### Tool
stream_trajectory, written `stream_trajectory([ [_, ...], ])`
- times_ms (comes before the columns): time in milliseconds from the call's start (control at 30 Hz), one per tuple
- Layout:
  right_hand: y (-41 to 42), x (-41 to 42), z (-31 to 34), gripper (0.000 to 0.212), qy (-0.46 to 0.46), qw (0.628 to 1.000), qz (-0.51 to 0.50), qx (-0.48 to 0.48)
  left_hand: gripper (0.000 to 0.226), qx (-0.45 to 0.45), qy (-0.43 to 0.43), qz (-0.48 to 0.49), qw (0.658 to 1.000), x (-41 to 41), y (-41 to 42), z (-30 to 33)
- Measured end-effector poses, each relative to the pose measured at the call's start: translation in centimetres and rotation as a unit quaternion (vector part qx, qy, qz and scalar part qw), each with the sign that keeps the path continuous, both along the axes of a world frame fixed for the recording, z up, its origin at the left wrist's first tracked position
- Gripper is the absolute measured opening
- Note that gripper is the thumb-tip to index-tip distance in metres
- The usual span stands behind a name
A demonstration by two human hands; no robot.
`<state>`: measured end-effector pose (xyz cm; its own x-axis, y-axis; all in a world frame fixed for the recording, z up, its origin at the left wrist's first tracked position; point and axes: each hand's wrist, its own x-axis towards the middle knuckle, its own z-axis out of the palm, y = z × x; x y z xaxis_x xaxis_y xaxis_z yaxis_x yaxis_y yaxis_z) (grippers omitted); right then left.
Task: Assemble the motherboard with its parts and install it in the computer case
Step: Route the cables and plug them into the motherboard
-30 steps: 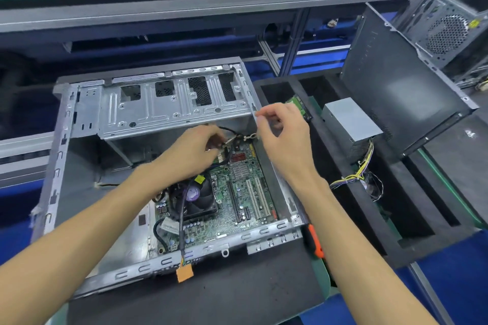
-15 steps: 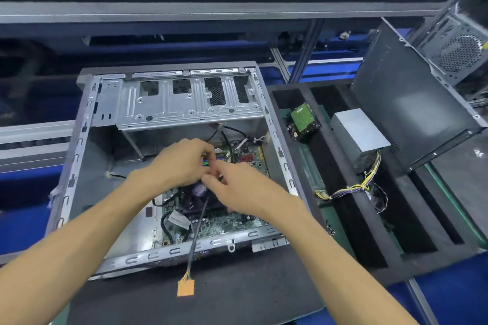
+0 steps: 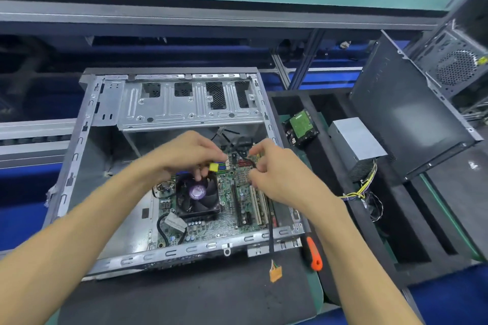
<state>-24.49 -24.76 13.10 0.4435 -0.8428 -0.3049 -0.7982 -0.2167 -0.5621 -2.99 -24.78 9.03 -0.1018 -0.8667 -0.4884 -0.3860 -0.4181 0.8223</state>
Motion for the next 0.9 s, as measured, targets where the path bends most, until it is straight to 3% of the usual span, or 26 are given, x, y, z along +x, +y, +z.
stream_trajectory([
  [100, 0.7, 1.3, -0.3, 0.047, -0.002, 0.999, 0.016, 0.034, 0.019, 0.073, 0.227, 0.059, 0.969, 0.9, -0.3, 1.4],
  [200, 2.2, 3.6, -1.2, 0.044, -0.011, 0.997, 0.045, 0.058, 0.022, 0.113, 0.351, 0.111, 0.923, 0.9, -0.5, 1.7],
  [300, 3.6, 5.6, -1.8, 0.036, -0.012, 0.995, 0.089, 0.051, 0.02, 0.123, 0.386, 0.109, 0.908, 1.0, -0.4, 1.4],
  [400, 4.2, 6.0, -1.6, 0.043, -0.017, 0.994, 0.096, 0.055, 0.014, 0.139, 0.403, 0.112, 0.898, 1.1, -0.5, 1.0],
  [500, 3.6, 4.7, -1.2, 0.028, 0.008, 0.994, 0.058, -0.096, 0.011, 0.165, 0.434, 0.113, 0.878, 1.2, -0.5, 0.7],
  [567, 2.6, 3.8, -1.0, 0.023, -0.029, 0.993, 0.003, -0.114, 0.021, 0.193, 0.479, 0.099, 0.851, 1.2, -0.6, 0.5],
  [667, 1.2, 3.0, -0.8, 0.022, -0.13, 0.986, -0.073, -0.067, 0.034, 0.215, 0.525, 0.079, 0.82, 1.2, -0.6, 0.3],
  [767, 0.5, 3.1, -0.6, 0.027, -0.267, 0.951, -0.148, 0.043, 0.028, 0.213, 0.532, 0.063, 0.817, 1.0, -0.5, 0.4],
  [900, -0.2, 3.4, -0.8, 0.032, -0.282, 0.931, -0.184, 0.141, 0.011, 0.187, 0.495, 0.071, 0.845, 0.5, -0.5, 0.3],
])
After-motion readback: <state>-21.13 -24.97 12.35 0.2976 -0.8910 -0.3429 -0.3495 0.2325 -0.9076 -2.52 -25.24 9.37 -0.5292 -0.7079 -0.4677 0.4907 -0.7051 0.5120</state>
